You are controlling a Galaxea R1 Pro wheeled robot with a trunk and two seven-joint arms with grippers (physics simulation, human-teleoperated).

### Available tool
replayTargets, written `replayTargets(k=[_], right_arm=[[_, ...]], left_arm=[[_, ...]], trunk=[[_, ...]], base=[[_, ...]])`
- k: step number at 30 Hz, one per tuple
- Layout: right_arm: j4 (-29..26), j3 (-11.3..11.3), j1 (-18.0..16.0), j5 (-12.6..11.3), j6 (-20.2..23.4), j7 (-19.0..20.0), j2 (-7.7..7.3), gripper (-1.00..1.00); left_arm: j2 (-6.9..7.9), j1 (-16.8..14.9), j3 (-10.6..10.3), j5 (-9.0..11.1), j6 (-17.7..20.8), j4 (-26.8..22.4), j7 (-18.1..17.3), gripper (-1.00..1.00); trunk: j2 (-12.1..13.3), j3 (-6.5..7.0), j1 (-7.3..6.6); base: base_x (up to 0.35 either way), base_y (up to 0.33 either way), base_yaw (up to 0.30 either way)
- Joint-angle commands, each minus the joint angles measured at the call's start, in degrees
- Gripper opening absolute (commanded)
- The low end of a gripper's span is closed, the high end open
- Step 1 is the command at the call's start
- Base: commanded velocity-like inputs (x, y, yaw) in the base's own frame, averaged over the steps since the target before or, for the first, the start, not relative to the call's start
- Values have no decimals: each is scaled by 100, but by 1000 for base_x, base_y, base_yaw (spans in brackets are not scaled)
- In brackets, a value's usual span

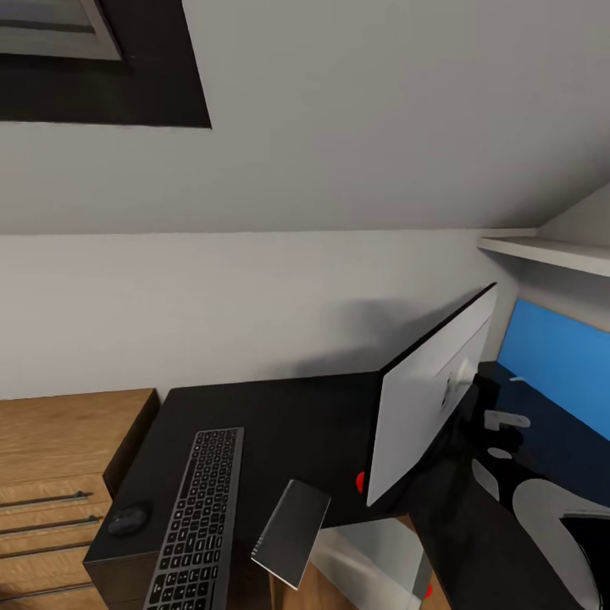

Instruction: In the bedroom, organize the workspace by keeping the computer under the desk, ensuring the monitor is on the desk, placing the keyboard on the desk next to the monitor, placing the mouse on the desk next to the keyboard, moving the folder from the swivel chair onto the desk next to the mouse, stacking the notebook on top of the folder with the pen on top of the notebook, and positioning the swivel chair next to the desk.

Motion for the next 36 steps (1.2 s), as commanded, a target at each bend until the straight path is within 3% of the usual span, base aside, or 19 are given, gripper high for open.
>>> replayTargets(k=[1,12,36], right_arm=[[5,24,-4,-60,-29,2,2,100],[5,31,-4,-60,-28,2,-2,100],[5,22,-4,-60,-28,2,-82,100]], left_arm=[[2,4,-49,43,-5,-11,23,100],[-10,0,-53,35,4,1,21,100],[-24,4,-52,33,21,12,21,100]], trunk=[[-4,-6,1],[-4,-6,1],[-4,-6,1]], base=[[13,-9,0],[121,-60,0],[4,-2,0]])
